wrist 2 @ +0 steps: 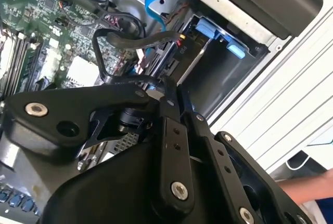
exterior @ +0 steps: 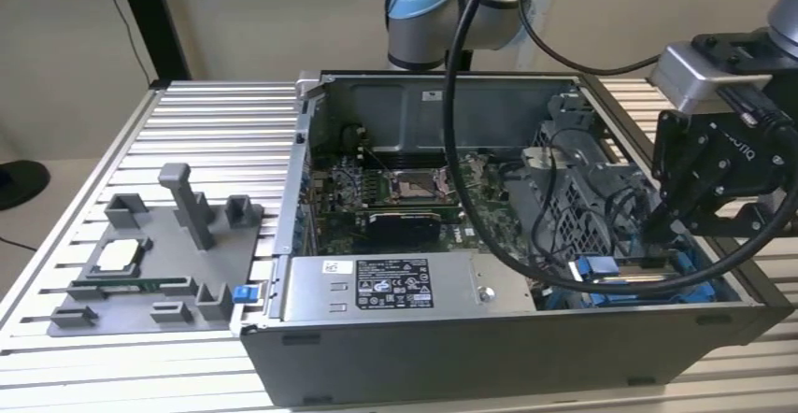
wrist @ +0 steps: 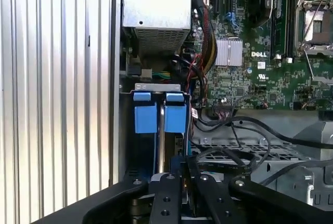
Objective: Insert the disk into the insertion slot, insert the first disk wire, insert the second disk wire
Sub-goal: 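Insert the second disk wire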
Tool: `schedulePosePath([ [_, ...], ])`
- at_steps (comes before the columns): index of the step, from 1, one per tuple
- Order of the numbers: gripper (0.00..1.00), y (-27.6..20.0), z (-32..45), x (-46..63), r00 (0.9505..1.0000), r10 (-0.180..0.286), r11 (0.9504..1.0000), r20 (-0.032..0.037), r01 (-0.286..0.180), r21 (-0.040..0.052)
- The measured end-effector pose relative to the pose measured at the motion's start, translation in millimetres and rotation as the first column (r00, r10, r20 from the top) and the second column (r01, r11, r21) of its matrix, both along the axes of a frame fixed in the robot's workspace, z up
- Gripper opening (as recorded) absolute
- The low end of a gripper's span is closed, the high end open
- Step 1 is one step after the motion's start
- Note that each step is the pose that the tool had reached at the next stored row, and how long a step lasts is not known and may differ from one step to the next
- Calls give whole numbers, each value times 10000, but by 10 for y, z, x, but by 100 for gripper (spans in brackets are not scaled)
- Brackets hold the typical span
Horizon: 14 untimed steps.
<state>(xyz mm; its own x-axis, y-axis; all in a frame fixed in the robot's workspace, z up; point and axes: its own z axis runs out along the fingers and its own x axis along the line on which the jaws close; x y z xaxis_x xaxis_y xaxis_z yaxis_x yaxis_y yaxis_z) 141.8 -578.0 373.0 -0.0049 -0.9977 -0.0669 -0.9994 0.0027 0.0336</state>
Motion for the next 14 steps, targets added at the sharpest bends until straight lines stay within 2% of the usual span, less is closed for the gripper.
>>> schedulePosePath([
  [14,0,1,-5,0,10000,1,10000,8,-1,-5],
])
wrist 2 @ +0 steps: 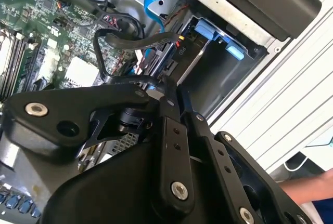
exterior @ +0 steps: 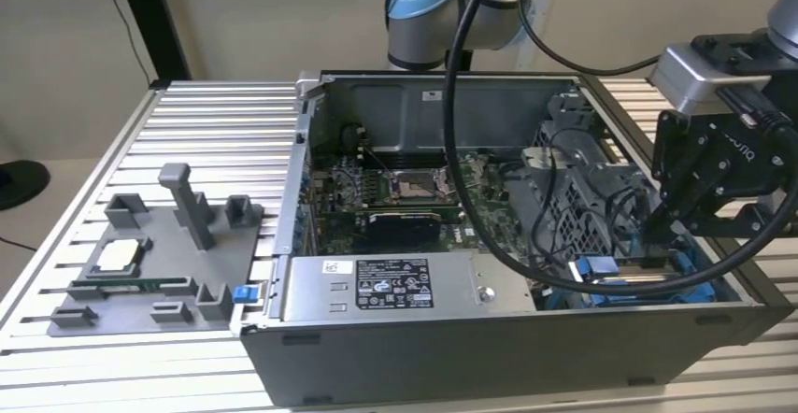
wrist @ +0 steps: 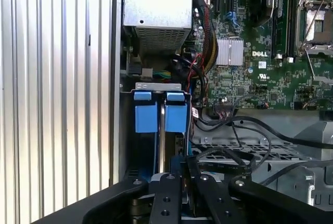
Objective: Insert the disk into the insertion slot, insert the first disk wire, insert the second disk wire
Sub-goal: 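Insert the second disk wire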
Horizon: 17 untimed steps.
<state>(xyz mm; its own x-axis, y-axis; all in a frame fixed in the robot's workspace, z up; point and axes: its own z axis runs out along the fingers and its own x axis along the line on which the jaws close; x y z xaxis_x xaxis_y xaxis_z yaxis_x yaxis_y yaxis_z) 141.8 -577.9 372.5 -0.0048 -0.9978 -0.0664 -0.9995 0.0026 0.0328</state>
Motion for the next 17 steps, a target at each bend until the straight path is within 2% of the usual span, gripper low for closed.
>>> schedulePosePath([
  [2,0,-1,-17,-2,10000,0,10000,35,0,-2],
  [8,0,4,-107,-19,9997,-1,10000,235,1,1],
  [12,0,31,-168,-30,9995,-1,10000,310,1,-2],
  [17,0,53,-222,-33,9990,-1,10000,442,1,-1],
])
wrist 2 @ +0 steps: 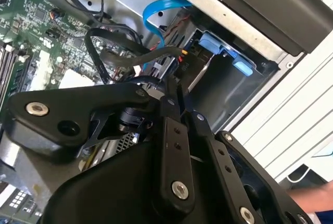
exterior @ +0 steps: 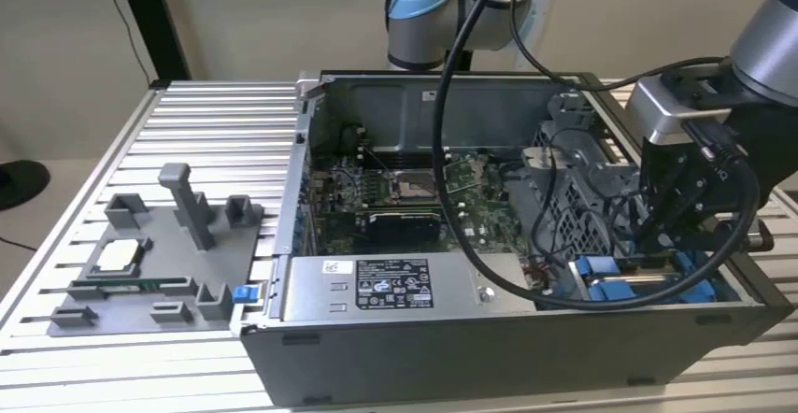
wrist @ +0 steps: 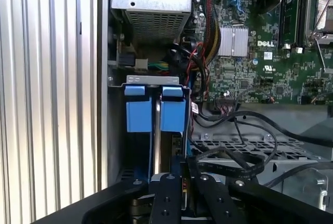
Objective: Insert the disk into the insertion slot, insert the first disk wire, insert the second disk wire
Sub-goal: 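Insert the second disk wire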
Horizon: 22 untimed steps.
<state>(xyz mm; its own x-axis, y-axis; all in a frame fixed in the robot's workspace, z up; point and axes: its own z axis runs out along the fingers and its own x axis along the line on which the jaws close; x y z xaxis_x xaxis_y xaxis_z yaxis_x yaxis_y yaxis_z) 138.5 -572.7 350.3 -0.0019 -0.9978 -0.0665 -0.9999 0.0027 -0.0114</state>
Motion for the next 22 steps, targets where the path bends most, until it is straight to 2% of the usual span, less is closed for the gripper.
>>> schedulePosePath([
  [18,0,1,-33,-14,10000,0,10000,14,0,-10],
  [22,0,1,-50,-14,10000,0,10000,36,0,-10],
])
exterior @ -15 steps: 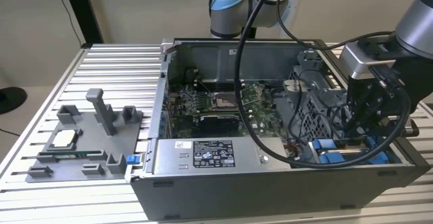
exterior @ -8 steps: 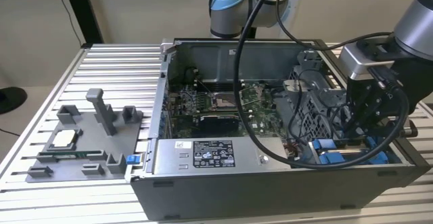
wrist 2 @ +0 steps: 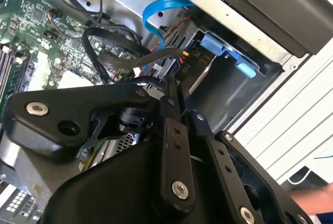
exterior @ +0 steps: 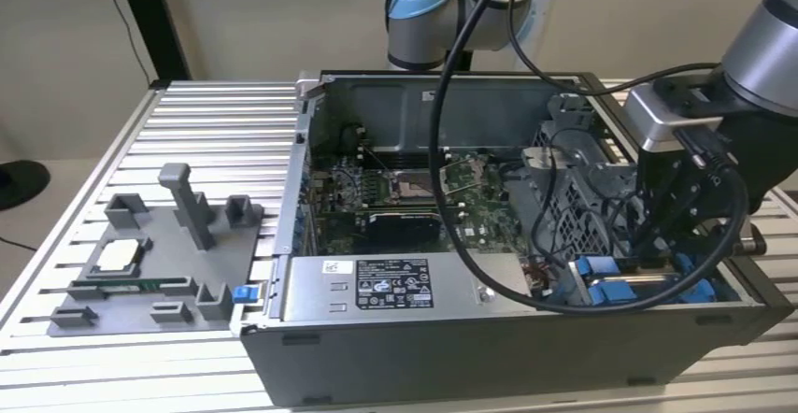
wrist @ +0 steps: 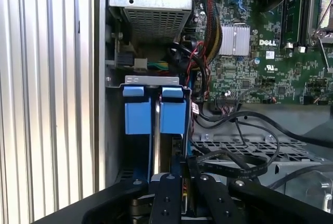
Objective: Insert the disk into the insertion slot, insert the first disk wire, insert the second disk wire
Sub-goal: 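Insert the second disk wire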
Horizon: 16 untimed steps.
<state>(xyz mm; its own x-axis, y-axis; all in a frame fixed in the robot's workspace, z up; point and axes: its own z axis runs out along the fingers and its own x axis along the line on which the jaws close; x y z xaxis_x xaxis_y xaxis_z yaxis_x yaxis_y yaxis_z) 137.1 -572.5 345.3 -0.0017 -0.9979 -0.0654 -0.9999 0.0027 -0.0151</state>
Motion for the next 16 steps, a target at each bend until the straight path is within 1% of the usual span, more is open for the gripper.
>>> schedulePosePath([
  [2,0,0,-7,0,10000,0,10000,25,0,-1],
  [8,0,-4,-14,-33,10000,-1,10000,48,1,2],
  [12,0,-4,-12,-43,10000,-9,10000,51,9,1],
  [16,0,-4,-11,-44,10000,-11,10000,97,11,2],
])
